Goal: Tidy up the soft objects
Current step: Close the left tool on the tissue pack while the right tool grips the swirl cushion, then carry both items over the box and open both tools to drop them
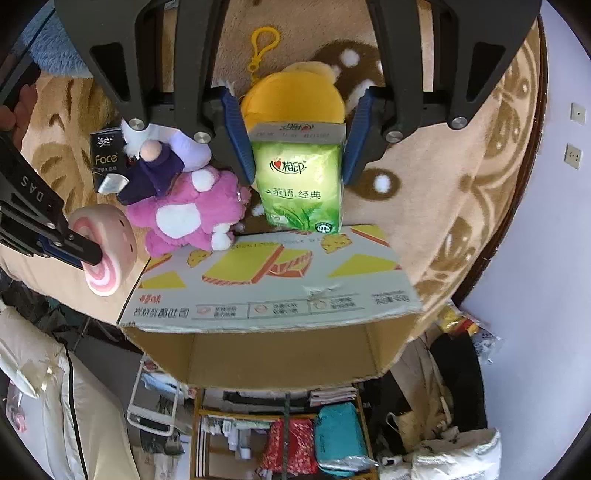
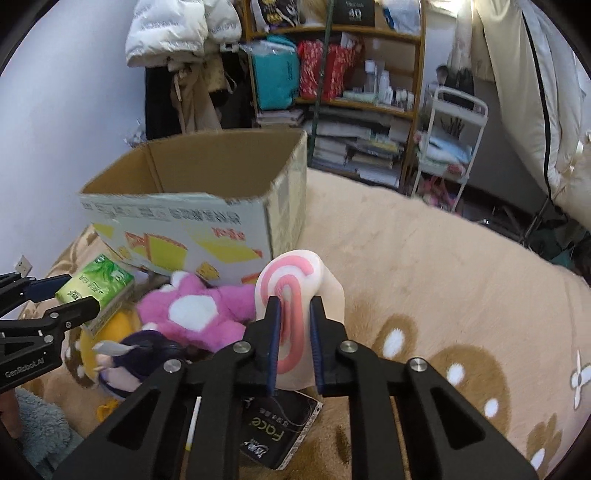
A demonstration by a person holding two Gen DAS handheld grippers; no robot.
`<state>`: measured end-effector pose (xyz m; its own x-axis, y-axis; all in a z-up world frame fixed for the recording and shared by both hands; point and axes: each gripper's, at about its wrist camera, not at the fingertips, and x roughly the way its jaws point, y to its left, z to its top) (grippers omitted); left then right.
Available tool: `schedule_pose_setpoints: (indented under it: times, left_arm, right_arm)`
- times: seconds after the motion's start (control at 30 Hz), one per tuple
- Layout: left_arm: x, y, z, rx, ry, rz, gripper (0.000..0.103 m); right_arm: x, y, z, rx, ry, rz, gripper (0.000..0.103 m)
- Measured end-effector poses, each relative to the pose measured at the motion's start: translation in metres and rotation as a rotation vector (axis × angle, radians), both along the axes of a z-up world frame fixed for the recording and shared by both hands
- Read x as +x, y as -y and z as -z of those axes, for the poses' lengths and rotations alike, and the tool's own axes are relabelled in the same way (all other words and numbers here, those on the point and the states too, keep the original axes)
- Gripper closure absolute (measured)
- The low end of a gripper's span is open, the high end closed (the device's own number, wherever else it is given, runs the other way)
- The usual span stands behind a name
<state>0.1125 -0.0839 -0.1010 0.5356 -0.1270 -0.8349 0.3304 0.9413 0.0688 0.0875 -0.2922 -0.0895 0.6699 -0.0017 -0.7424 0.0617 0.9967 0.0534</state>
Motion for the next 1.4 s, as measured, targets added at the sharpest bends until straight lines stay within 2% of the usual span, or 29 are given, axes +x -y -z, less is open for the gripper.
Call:
schedule_pose_setpoints:
  times: [0.37, 0.6, 0.8, 0.97, 1.1, 1.4]
  left_arm:
    - [-0.036, -0.023, -0.052, -0.073, 0.159, -0.018, 0.057]
    - [-0.048, -0.033, -0.086, -0.116, 0.297, -0.022, 0.057]
    - [-0.042, -0.034, -0.103, -0.122, 0.371, -0.024, 0.057]
    - [-0.028, -0.031, -0.11, -0.128, 0.398, -0.02, 0.058]
    - [-0.017, -0.028, -0.118, -0.179, 0.435, 0.007, 0.058]
    - [0.012, -0.02, -0.13, -0.178, 0.512, 0.008, 0.058]
  right_arm:
    - [-0.038, -0.019, -0.054, -0.02, 0.17, -0.024, 0.087]
    - [-0.046, -0.028, -0.083, -0.031, 0.257, -0.043, 0.087]
    - [-0.035, -0.03, -0.096, -0.041, 0.289, -0.055, 0.087]
    - [-0.019, -0.031, -0.104, -0.042, 0.313, -0.062, 0.087]
    - [-0.002, -0.03, -0.11, -0.033, 0.336, -0.067, 0.087]
    - [0.031, -0.037, -0.11, -0.058, 0.382, -0.077, 0.087]
